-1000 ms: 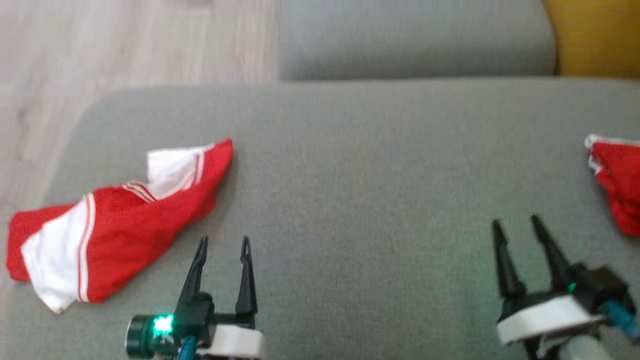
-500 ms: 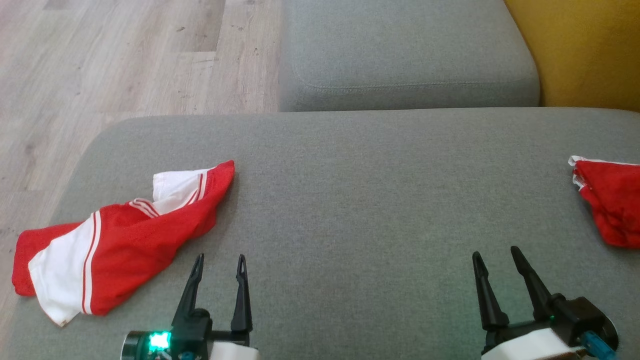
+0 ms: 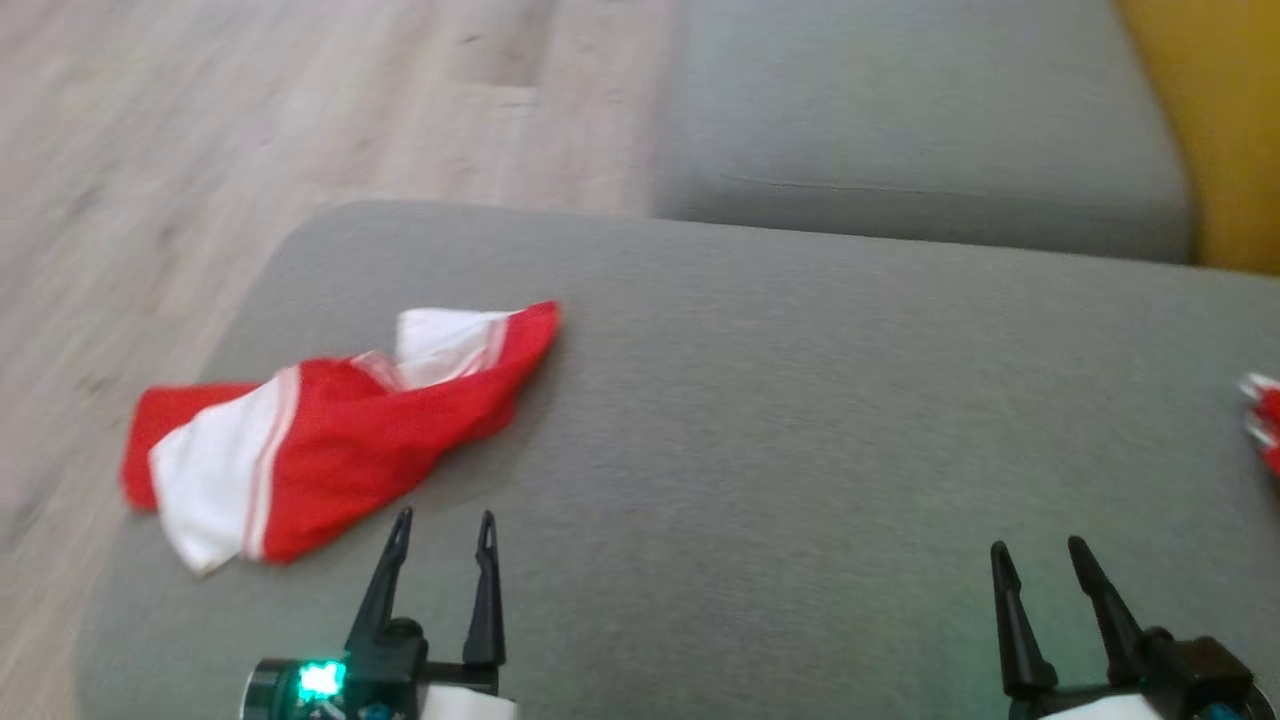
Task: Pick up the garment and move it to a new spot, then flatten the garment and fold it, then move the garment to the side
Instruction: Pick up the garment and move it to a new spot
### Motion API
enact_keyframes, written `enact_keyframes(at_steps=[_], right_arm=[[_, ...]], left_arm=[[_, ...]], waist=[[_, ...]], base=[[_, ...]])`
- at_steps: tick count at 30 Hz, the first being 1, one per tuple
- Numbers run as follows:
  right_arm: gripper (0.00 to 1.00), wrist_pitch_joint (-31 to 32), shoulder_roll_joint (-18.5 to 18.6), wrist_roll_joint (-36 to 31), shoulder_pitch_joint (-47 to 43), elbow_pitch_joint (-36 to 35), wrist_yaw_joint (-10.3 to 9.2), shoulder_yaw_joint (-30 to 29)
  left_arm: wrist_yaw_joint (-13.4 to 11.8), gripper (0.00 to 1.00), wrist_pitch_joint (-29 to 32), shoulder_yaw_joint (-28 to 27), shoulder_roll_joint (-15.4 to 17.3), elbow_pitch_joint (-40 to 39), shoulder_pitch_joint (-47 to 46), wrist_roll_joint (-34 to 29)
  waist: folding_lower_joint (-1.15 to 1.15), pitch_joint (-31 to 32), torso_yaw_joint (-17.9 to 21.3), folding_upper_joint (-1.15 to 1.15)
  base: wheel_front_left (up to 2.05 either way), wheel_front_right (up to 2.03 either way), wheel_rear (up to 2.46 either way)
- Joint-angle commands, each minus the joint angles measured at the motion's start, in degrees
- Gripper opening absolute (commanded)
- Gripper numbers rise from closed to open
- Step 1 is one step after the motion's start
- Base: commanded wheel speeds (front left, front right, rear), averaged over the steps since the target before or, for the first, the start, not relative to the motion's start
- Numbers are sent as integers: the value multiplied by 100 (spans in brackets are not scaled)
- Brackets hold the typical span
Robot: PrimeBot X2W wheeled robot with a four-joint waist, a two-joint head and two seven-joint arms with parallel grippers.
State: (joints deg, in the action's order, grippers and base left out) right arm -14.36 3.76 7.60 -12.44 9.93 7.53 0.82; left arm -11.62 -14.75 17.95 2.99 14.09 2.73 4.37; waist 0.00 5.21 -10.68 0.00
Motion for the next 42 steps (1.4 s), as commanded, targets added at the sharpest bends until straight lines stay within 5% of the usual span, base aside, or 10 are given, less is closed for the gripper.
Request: enact_keyframes(at_steps=[1, 11, 17, 21, 26, 28, 39, 40, 41, 42], right_arm=[[100, -63, 7, 38, 239, -205, -4, 77], [100, -63, -58, 68, 472, -278, -4, -404], [100, -63, 185, -53, 674, -439, -4, -546], [100, -63, 595, -107, 887, -556, -4, -552], [100, -63, 1111, -121, 1161, -670, -4, -591], [100, -63, 1363, -112, 1268, -746, -4, -609], [100, -63, 1663, -23, 1761, -952, -4, -519], [100, -63, 1624, -24, 1809, -945, -4, -524], [100, -63, 1591, -23, 1830, -936, -4, -522], [100, -63, 1552, -18, 1849, -926, -4, -523]], left_arm=[[-23, 100, -25, -271, -7, -187, -193, -46], [-177, 100, -25, -728, 128, -405, -28, -151], [-141, 100, -25, -976, 304, -654, -732, -239], [104, 100, -25, -989, 413, -456, -1667, -258], [720, 100, 40, -873, 546, 997, -3212, -129], [1155, 100, 437, -788, 551, 2090, -4201, 8], [1849, 100, 1622, -875, 556, 5035, -5834, 750], [1863, 93, 1597, -884, 597, 5261, -5879, 809], [1868, 64, 1516, -894, 616, 5330, -5887, 838], [1873, 1, 1394, -900, 630, 5373, -5890, 862]], waist=[[0, -78, -553, 0], [0, -455, -1655, 0], [0, -1055, -1609, 0], [0, -1730, -1396, 0], [0, -2488, -1124, 0], [0, -2831, -1009, 0], [0, -3492, -501, 0], [0, -3506, -446, 0], [0, -3492, -418, 0], [0, -3464, -396, 0]], base=[[0, 0, 0], [0, 0, 0], [0, 0, 0], [0, 0, 0], [0, 0, 0], [0, 0, 0], [0, 0, 0], [0, 0, 0], [0, 0, 0], [0, 0, 0]])
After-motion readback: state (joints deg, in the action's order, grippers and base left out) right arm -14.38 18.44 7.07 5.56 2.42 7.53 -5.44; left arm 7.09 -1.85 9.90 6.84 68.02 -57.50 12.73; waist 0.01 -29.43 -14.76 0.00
